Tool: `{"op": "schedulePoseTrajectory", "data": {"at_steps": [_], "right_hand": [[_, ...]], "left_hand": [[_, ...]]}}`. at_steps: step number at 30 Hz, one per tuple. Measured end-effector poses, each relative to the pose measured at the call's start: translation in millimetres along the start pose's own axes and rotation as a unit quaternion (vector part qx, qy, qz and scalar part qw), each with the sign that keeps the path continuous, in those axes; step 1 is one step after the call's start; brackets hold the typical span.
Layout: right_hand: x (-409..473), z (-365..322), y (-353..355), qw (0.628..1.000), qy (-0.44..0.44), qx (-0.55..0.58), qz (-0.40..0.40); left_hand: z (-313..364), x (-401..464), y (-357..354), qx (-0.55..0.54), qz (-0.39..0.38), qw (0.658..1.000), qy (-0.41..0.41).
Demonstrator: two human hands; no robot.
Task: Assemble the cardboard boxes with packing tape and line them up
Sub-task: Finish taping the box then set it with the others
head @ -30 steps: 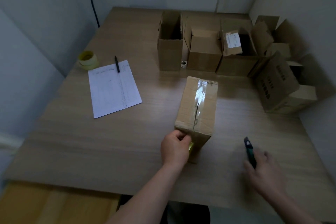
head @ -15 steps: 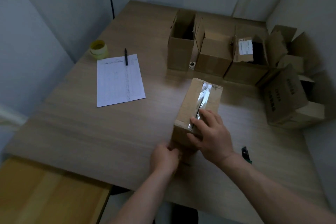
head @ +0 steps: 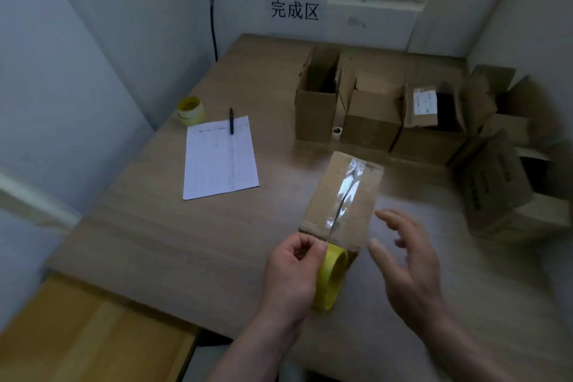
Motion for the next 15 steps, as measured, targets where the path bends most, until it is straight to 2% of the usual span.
{"op": "schedulePoseTrajectory", "data": {"at_steps": [2, 5, 9, 12, 15], "right_hand": [[-23.1, -17.2, 17.7, 0.992, -0.039, 0.115, 0.018], [-40.2, -23.1, 9.2, 0.979, -0.092, 0.171, -0.06], [-37.2, -6.0, 15.9, 0.949, -0.198, 0.244, -0.038], [-31.3, -5.7, 30.8, 0.933, -0.21, 0.291, -0.021], [-25.4, -1.9, 46.1, 0.937, -0.199, 0.289, 0.002]], "left_hand": [[6.0, 0.0, -16.2, -0.056, 0.01, 0.998, 0.023], [9.8, -5.7, -50.7, -0.146, -0.021, 0.986, 0.077], [7.2, -16.9, -80.9, -0.125, -0.063, 0.987, 0.073], [11.7, -23.2, -90.5, -0.081, -0.086, 0.993, 0.02], [32.3, -28.9, -91.5, 0.046, -0.086, 0.986, -0.132]]}}
Point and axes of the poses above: each hand's wrist, its own x-axis towards the middle knuckle, its own y-axis out of the back of the hand, z = x × y, the point moved 7 cm from there along x, towards the middle knuckle, and after that the axes turned 3 degrees about -y, right-handed, at the moved point
